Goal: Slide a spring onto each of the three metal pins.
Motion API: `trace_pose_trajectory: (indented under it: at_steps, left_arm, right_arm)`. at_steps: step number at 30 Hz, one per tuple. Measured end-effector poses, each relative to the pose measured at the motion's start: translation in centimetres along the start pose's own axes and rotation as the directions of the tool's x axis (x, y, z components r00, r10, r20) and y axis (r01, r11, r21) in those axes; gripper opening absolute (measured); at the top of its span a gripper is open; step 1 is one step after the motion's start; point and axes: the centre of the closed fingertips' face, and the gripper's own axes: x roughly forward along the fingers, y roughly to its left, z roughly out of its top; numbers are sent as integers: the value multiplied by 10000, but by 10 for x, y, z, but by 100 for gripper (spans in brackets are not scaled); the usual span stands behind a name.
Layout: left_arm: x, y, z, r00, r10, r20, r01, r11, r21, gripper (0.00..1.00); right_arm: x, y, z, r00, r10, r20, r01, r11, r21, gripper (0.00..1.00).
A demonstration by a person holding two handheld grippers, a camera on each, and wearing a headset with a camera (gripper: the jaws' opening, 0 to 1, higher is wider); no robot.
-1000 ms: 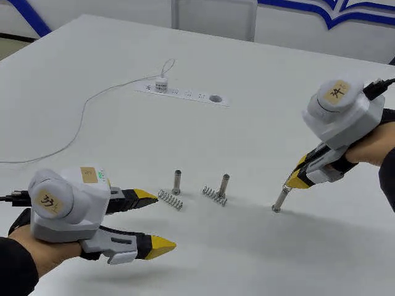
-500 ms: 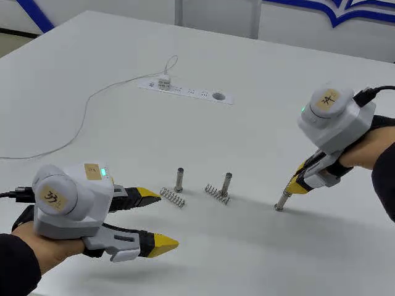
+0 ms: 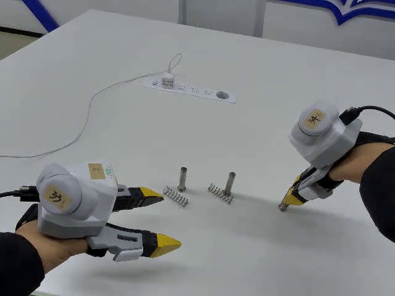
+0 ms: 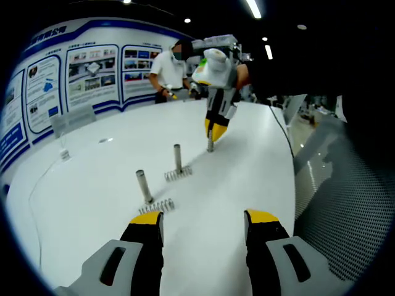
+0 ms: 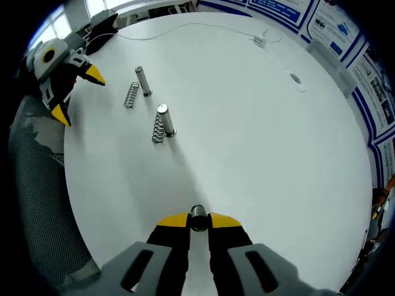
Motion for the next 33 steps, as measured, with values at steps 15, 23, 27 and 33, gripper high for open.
trace_pose_trajectory:
  at_steps: [15, 23, 27, 33]
  left_arm:
    - [0, 0, 0, 10000, 14, -4, -14, 10000, 18, 53]
    - [1, -1, 1, 10000, -46, 37, 46, 10000, 71, 53]
    - [1, -2, 2, 9999, -96, 45, 96, 9999, 107, 53]
    - [1, -2, 3, 9999, -70, 76, 69, 9999, 113, 52]
  right_arm:
    - [-8, 0, 1, 9995, -149, 261, 157, 9995, -281, 18]
    - [-32, 3, 21, 9932, -782, 866, 843, 9940, -691, 20]
    - [-36, 17, 43, 9862, -624, 1533, 732, 9951, -660, 20]
    - [-18, 34, 65, 9779, -252, 2074, 357, 9983, -470, 20]
